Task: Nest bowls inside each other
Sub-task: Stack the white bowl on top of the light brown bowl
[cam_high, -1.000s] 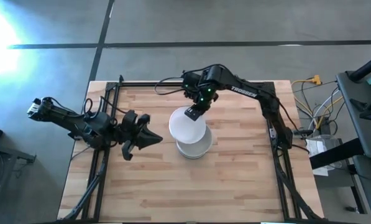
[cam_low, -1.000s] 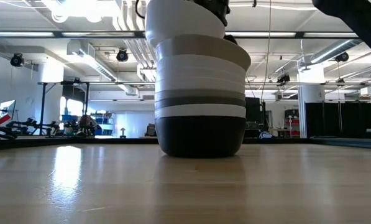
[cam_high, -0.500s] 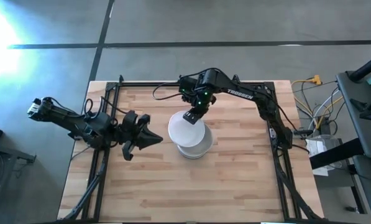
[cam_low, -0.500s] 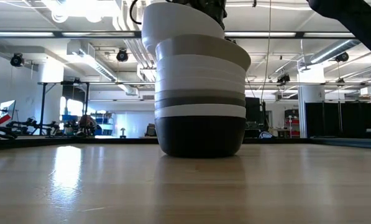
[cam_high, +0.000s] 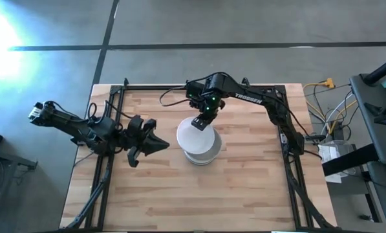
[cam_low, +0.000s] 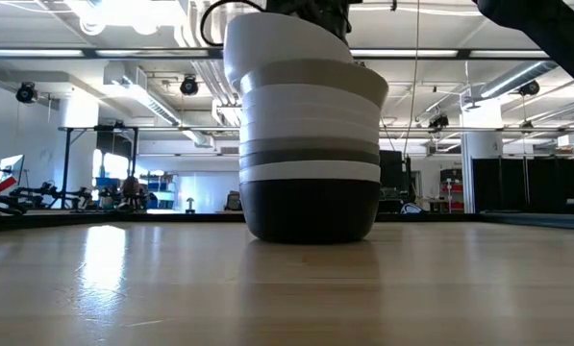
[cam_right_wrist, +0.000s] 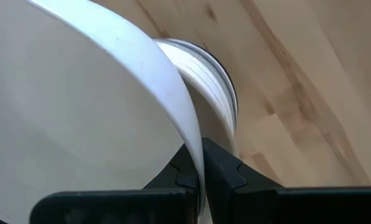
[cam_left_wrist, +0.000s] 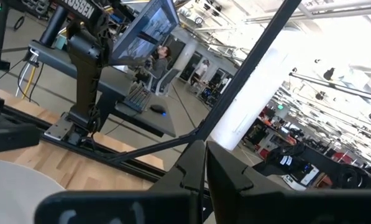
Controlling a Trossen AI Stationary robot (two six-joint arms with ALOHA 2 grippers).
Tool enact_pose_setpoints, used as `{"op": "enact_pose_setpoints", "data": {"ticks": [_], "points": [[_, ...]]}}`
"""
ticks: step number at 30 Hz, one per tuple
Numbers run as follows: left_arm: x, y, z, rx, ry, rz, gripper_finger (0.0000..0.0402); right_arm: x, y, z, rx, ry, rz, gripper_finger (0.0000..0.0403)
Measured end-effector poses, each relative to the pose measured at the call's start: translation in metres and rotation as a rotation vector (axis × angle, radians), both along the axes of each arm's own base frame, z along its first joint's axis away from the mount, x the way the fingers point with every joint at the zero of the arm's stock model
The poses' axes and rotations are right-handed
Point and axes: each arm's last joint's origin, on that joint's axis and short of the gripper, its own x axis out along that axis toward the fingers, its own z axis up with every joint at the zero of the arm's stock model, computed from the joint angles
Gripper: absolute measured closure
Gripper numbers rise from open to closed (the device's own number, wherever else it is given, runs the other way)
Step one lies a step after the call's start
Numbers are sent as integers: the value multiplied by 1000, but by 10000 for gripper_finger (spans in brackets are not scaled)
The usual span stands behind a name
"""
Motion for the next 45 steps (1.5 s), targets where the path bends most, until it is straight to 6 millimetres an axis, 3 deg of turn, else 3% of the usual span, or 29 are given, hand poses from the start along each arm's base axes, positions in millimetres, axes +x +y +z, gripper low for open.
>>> {"op": "enact_pose_setpoints", "data": {"ticks": [9,16,22,34,45], "points": [[0,0,0,-2,0,-1,402,-1,0,-11,11,44,0,394],[0,0,0,-4,1,-4,402,-10,3,13,-2,-21,-17,394],[0,0,-1,-3,2,-6,402,-12,9,17,-2,-27,-18,394],[0,-1,0,1,0,-34,402,-11,15,-1,15,46,-2,394],[-1,-2,0,4,-3,-53,402,-10,21,-4,-45,67,10,394]]}}
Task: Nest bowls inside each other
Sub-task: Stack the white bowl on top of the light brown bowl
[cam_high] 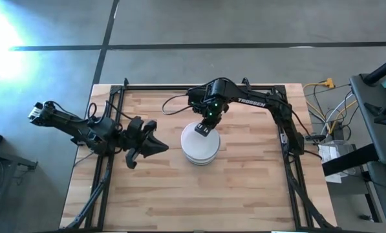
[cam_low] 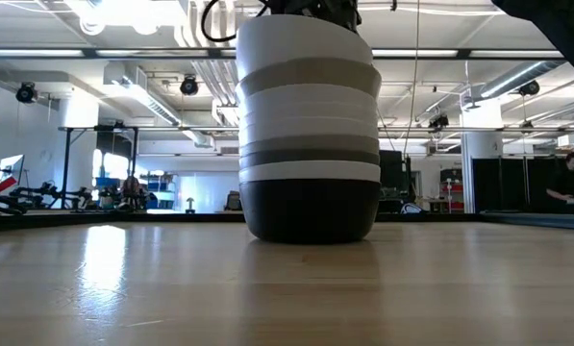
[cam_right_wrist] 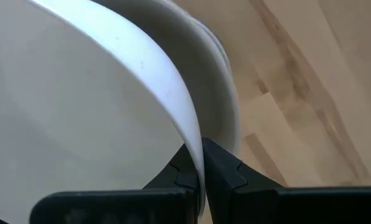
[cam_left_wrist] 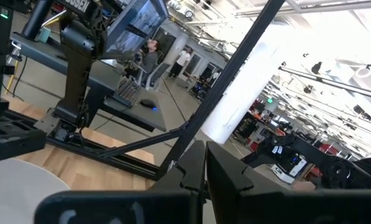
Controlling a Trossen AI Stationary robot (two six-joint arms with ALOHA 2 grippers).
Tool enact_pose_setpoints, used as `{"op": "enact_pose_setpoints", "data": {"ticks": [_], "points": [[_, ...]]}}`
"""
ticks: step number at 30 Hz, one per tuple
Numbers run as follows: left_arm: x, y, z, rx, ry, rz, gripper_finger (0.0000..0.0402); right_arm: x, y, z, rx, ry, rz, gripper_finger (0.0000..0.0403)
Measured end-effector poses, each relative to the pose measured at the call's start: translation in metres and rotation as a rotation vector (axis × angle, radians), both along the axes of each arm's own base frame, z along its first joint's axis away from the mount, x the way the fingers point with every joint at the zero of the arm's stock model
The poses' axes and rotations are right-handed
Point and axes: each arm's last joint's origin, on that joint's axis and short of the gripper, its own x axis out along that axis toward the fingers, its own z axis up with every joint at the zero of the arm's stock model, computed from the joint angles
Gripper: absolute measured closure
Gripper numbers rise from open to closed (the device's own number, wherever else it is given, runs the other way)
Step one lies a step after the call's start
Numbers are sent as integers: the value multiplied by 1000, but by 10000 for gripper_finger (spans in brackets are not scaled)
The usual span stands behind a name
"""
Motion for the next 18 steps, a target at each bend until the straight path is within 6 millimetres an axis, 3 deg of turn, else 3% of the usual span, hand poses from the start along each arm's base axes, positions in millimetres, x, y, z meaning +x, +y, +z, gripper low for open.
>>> {"op": "enact_pose_setpoints", "data": {"ticks": [6,18], "points": [[0,0,1,-1,-5,1,402,0,2,0,-8,1,4,380],[0,0,1,-1,-4,-1,402,-5,5,9,-13,-23,12,294]]}}
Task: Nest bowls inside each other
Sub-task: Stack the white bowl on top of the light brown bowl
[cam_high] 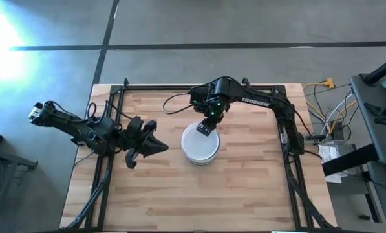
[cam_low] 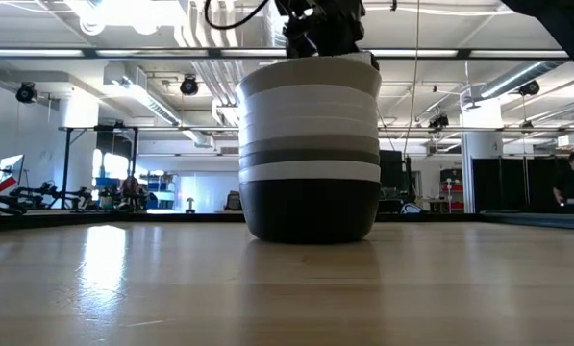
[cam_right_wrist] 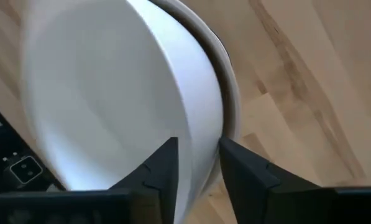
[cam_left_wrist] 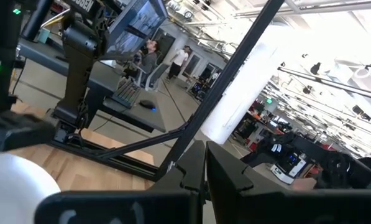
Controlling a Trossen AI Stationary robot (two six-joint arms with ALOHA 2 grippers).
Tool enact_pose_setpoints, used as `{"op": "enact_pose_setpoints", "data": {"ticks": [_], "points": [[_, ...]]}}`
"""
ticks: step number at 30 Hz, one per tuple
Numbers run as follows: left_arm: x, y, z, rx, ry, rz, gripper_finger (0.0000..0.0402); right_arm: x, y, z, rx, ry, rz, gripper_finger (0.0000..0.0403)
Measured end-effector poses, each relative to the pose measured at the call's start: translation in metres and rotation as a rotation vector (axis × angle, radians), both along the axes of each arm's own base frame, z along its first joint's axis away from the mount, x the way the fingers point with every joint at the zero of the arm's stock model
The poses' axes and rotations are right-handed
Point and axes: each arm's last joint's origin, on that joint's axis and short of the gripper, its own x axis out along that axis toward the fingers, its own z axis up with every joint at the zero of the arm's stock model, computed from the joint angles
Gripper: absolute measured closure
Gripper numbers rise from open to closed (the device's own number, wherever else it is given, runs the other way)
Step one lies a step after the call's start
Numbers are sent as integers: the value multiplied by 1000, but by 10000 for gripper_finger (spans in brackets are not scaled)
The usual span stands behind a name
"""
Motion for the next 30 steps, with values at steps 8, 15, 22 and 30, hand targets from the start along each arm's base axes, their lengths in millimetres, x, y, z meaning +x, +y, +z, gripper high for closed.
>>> {"op": "enact_pose_setpoints", "data": {"ticks": [8,15,22,30], "points": [[0,0,0,0,1,0,402,-15,1,23,-45,-56,-10,285],[0,0,-1,1,1,1,402,-15,6,35,-68,-154,22,290],[1,0,-1,4,2,1,402,-4,13,27,-156,-175,112,358],[1,0,-2,3,5,1,402,-1,0,12,-194,-95,106,394]]}}
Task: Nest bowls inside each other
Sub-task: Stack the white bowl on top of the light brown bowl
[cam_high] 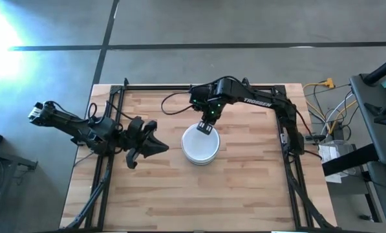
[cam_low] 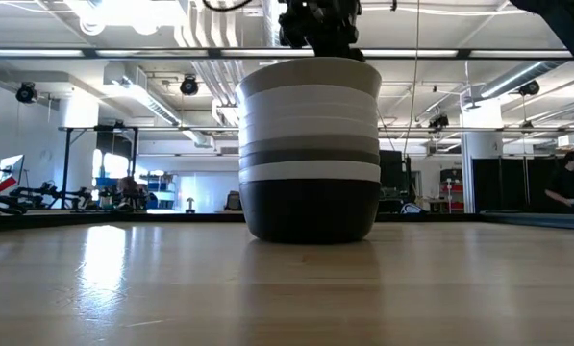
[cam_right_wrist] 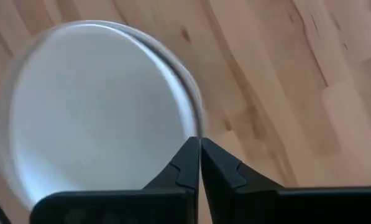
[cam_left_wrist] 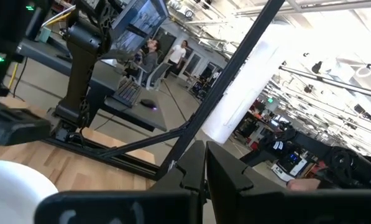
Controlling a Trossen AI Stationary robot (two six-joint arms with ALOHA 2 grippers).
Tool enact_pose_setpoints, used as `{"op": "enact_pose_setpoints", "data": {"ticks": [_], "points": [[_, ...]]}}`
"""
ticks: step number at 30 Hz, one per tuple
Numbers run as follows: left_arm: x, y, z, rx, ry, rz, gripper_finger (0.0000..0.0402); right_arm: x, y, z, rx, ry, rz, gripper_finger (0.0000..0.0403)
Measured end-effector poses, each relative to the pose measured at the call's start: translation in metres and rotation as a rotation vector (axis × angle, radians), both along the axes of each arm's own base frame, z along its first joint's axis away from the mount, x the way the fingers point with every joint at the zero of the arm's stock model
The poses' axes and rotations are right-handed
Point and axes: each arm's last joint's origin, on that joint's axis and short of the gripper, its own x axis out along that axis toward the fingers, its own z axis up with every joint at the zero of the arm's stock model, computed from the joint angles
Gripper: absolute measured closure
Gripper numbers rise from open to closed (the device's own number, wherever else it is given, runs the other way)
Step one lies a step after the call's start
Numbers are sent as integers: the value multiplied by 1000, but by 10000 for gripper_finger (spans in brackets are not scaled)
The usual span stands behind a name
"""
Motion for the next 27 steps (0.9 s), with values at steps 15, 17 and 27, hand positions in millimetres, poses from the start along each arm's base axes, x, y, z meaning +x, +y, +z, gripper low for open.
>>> {"op": "enact_pose_setpoints", "data": {"ticks": [15,17,27], "points": [[0,0,0,-2,0,0,402,-3,2,-4,38,42,15,394],[0,0,1,0,-1,0,402,-2,2,-11,37,82,12,394],[0,0,0,1,1,0,402,-7,1,4,-6,31,-15,394]]}}
